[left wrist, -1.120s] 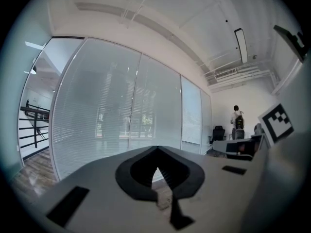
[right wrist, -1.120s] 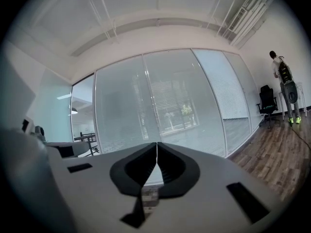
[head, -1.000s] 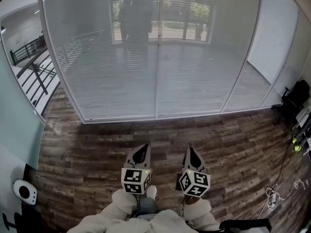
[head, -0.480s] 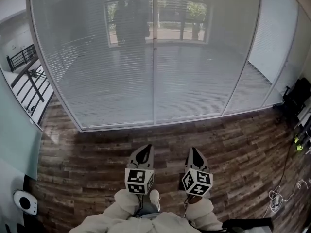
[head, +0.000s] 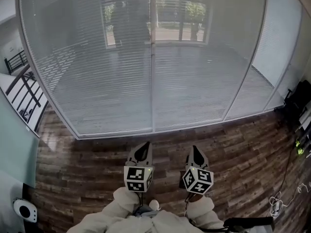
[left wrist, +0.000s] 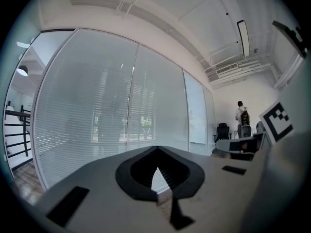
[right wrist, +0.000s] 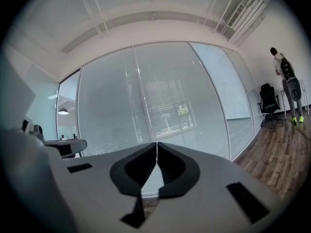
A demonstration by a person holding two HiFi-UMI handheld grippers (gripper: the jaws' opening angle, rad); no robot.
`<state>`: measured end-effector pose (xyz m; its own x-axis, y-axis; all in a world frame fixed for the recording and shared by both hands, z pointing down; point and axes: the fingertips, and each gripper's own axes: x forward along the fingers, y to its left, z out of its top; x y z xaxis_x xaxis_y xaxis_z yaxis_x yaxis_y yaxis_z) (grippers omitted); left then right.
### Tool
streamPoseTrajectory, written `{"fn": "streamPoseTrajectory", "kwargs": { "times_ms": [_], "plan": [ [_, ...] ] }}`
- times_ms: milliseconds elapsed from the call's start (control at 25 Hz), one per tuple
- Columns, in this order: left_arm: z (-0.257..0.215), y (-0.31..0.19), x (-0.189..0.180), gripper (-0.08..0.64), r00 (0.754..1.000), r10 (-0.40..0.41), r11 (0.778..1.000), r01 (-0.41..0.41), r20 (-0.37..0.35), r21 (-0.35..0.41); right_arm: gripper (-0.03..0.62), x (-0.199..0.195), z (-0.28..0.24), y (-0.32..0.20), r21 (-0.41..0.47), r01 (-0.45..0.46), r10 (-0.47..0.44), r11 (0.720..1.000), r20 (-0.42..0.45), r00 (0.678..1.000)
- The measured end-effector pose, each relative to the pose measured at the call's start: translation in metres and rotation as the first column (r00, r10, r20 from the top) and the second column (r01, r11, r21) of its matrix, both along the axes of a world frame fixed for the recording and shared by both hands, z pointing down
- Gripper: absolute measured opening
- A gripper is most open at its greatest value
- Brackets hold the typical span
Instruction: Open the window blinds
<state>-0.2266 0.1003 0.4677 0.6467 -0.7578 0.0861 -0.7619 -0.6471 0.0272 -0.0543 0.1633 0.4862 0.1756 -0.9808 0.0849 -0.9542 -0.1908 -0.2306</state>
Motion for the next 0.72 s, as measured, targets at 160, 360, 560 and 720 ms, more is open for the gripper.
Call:
{"fn": "streamPoseTrajectory", "kwargs": {
  "times_ms": [160,360,560,720],
  "plan": [
    [0.000,-0.041,0.009,-0.002,1.000,-0.005,1.000,0.006,-0.004,0.002,0.015,0.011,-0.001,-0.041,0.001,-0.002,0.002,1.000,-0.006,1.000],
    [0.004,-0.079,0.012,-0.002,1.000,-0.005,1.000,0.005,0.001,-0.004,0.015,0.015,0.003,-0.076,-0.005,-0.011,0.011,1.000,0.002,1.000],
    [0.012,-0.107,0.020,-0.002,1.000,-0.001,1.000,0.002,0.017,-0.028,0.015,0.024,0.014,-0.101,-0.031,-0.018,0.019,0.999,0.027,0.999],
    [0.021,-0.128,0.032,-0.002,1.000,0.000,0.999,0.002,0.024,-0.046,0.015,0.040,0.018,-0.119,-0.037,-0.031,0.032,0.999,0.032,0.999]
  ]
}}
